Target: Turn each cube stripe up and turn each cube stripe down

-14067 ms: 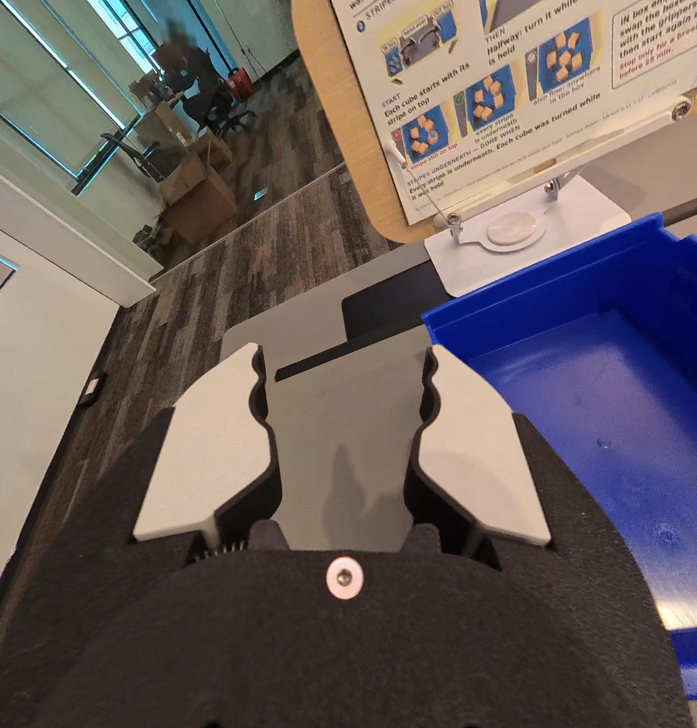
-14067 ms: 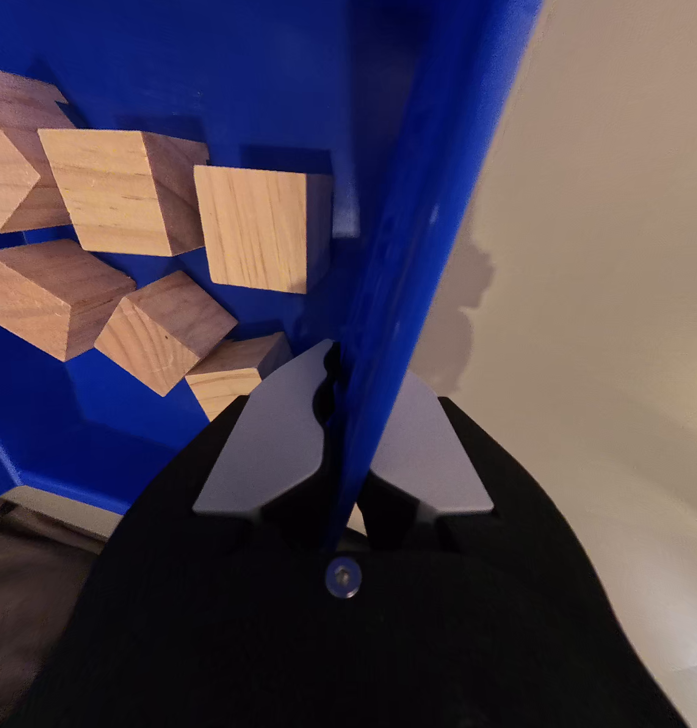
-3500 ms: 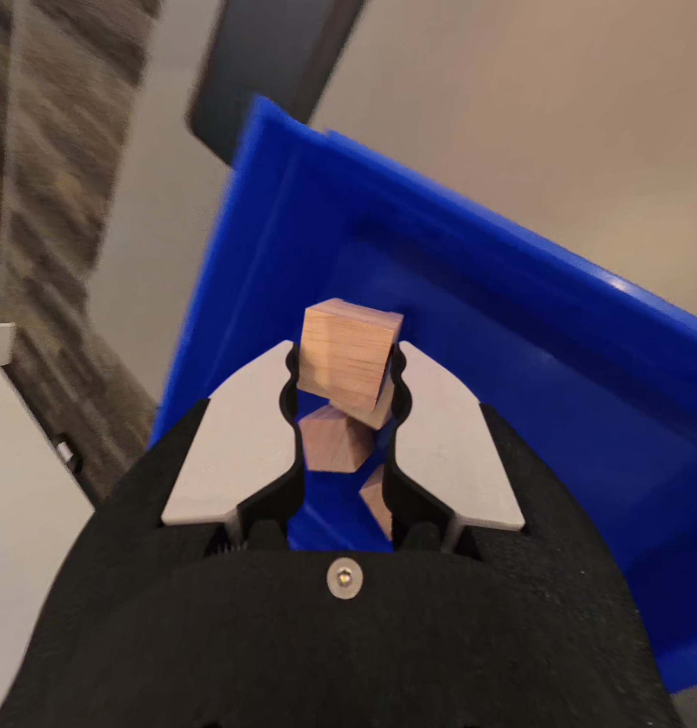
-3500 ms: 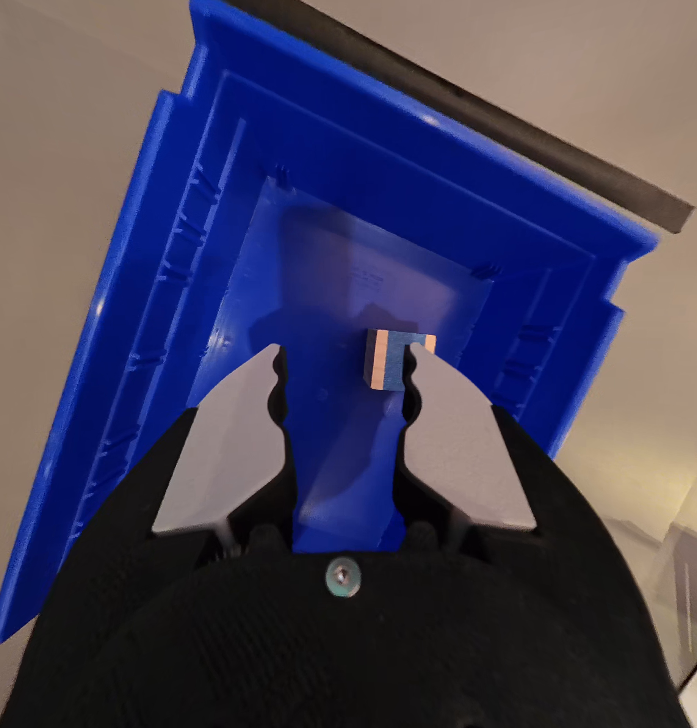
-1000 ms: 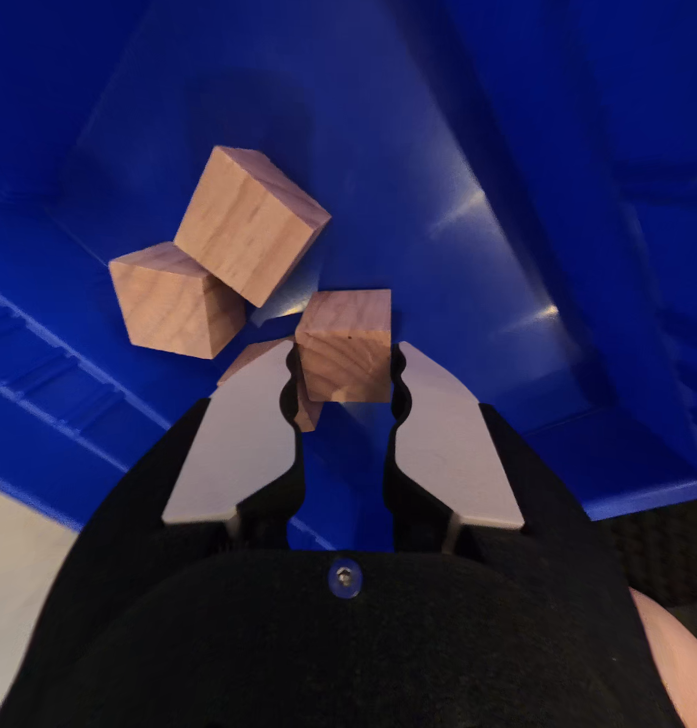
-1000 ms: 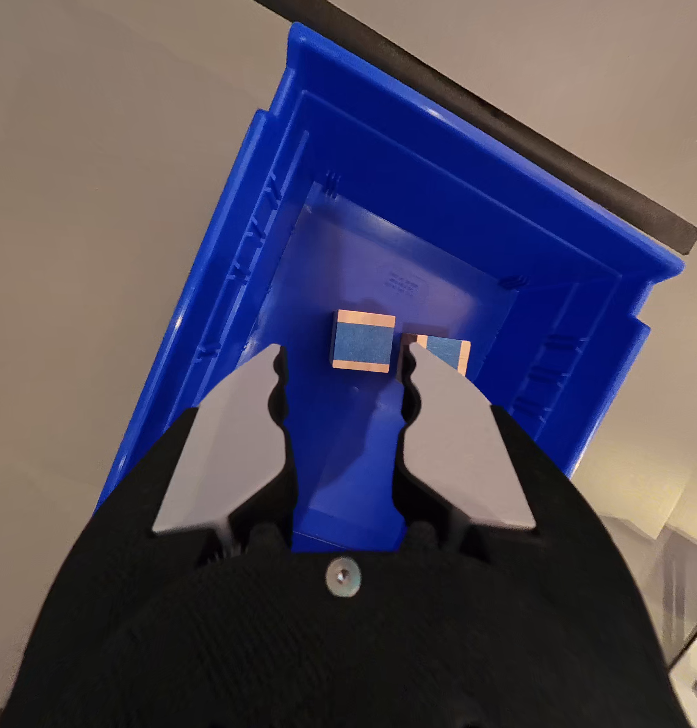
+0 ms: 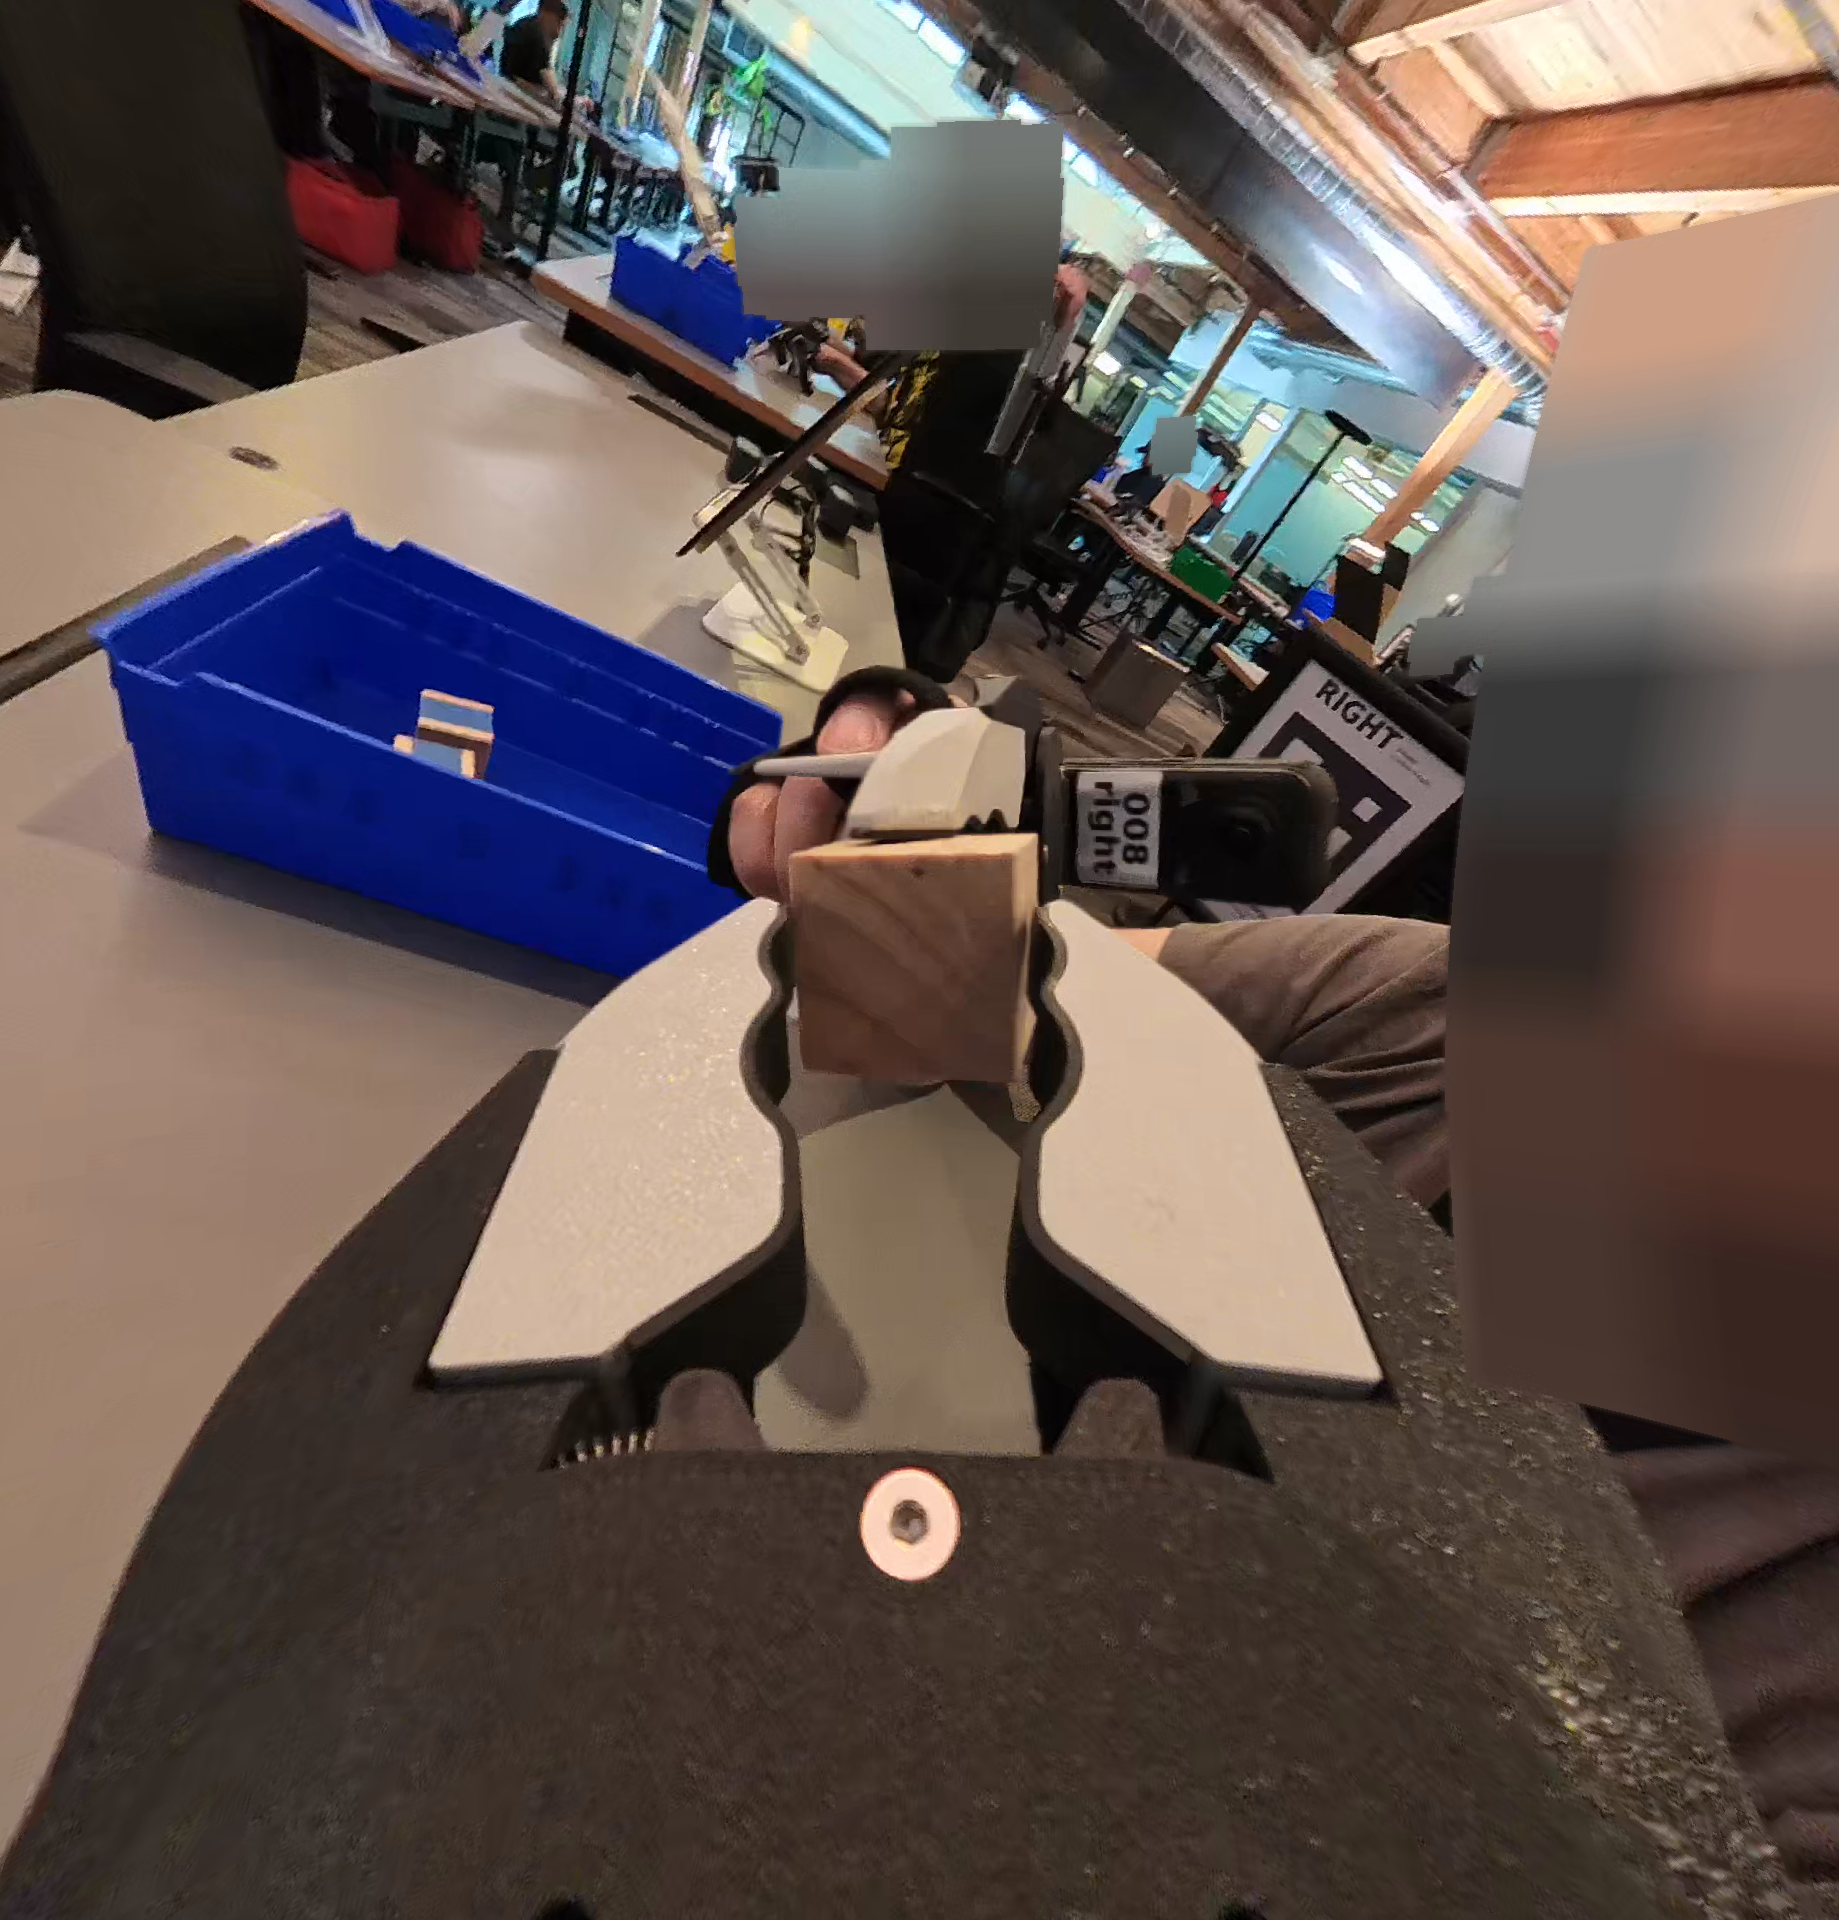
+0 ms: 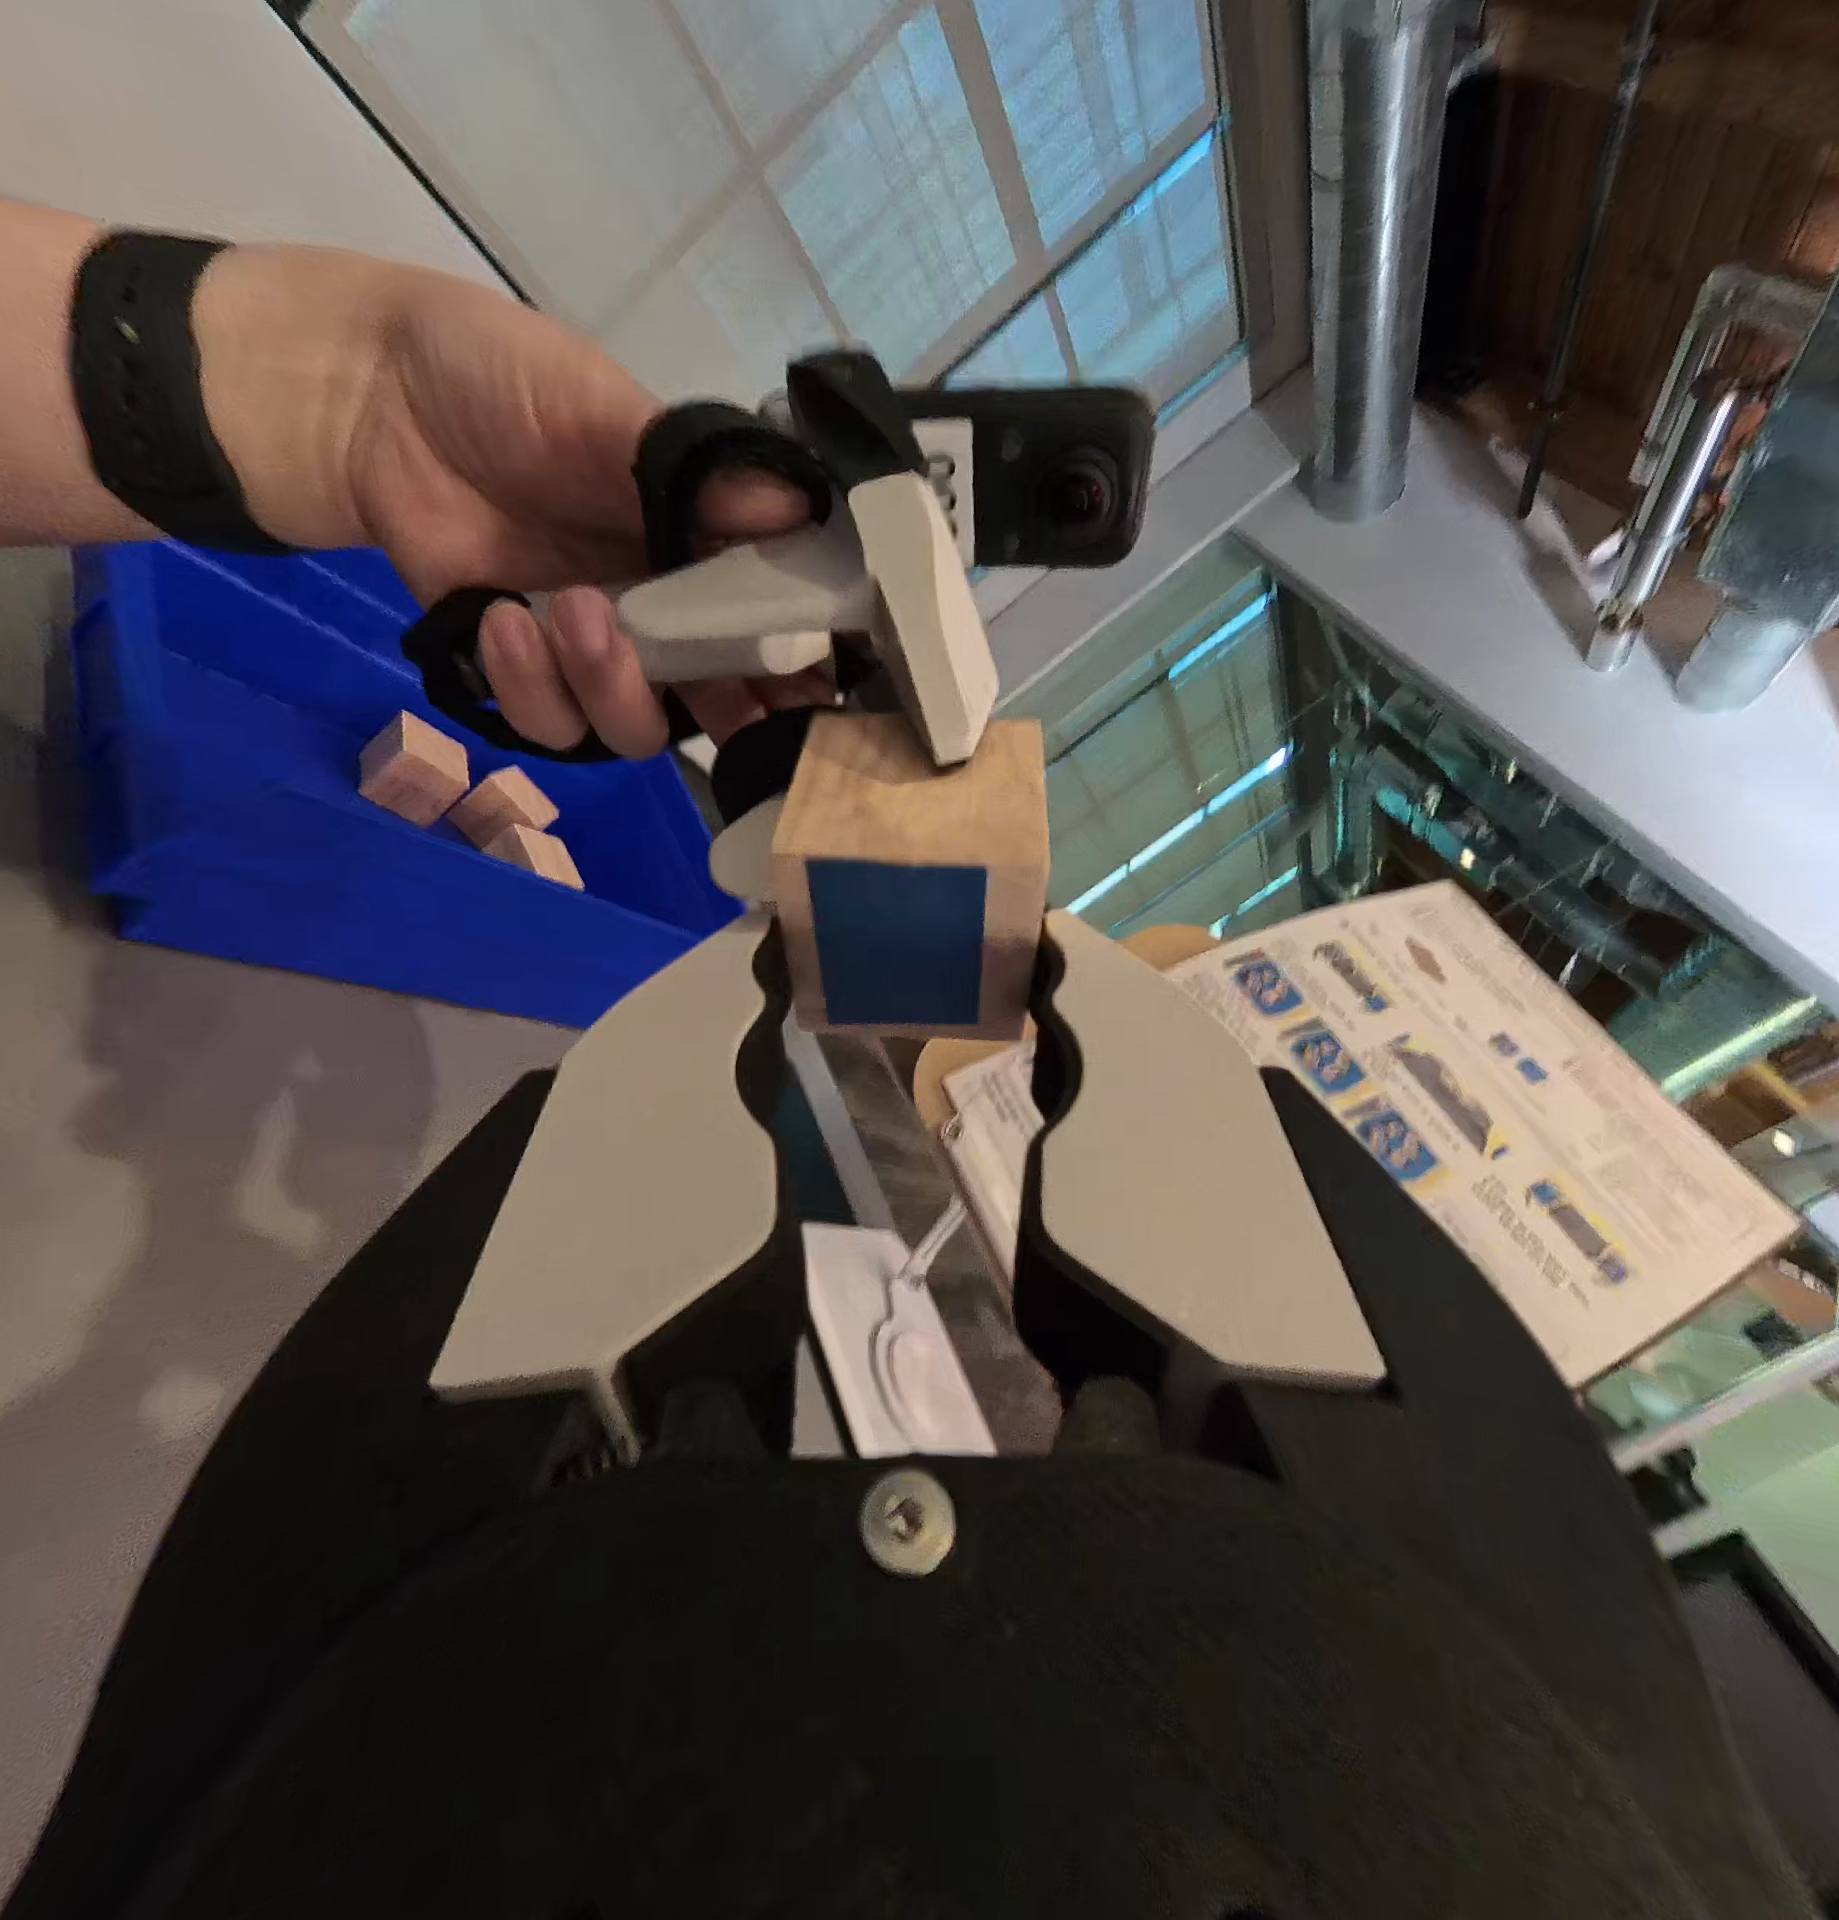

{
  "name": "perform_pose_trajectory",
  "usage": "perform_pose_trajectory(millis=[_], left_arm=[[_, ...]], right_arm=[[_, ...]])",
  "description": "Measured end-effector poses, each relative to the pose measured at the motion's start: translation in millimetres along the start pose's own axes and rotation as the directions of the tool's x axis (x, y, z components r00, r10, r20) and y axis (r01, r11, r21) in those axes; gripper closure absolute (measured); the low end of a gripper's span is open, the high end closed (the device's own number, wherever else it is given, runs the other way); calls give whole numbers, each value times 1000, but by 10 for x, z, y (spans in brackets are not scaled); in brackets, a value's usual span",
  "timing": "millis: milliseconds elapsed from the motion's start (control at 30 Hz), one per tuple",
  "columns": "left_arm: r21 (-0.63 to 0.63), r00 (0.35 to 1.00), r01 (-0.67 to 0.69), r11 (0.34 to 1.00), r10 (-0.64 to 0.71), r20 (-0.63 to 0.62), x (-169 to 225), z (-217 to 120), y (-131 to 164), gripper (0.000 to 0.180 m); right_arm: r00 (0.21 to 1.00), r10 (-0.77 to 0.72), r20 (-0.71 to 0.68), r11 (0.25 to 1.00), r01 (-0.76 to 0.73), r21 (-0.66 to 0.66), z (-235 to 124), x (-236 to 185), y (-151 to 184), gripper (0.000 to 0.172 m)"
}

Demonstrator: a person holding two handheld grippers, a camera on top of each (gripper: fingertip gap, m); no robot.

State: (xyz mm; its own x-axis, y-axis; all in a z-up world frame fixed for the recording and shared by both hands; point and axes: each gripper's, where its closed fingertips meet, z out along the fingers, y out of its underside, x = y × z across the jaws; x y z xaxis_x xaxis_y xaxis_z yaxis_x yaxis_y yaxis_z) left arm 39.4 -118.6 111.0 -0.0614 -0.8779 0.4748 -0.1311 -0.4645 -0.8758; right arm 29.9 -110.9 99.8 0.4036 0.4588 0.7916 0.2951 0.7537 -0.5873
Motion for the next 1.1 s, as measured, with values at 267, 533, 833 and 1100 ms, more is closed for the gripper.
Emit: perform_pose_trajectory(millis=[267,533,833,1100], left_arm=[[5,925,-151,988,140,354,-189,-865,-183,134],[-153,418,40,987,122,900,-700,-2255,193,141],[-128,132,435,891,78,988,-1045,-2913,870,143],[-83,5,751,655,121,993,-1384,-3173,1568,144]], right_arm=[[955,291,50,814,-220,-537,-650,757,898,127],[659,618,-428,-326,-281,-903,-2866,304,2874,127],[578,554,-600,-551,-285,-784,-3205,78,3314,126],[562,534,-632,-509,-383,-771,-3061,271,3193,116]])
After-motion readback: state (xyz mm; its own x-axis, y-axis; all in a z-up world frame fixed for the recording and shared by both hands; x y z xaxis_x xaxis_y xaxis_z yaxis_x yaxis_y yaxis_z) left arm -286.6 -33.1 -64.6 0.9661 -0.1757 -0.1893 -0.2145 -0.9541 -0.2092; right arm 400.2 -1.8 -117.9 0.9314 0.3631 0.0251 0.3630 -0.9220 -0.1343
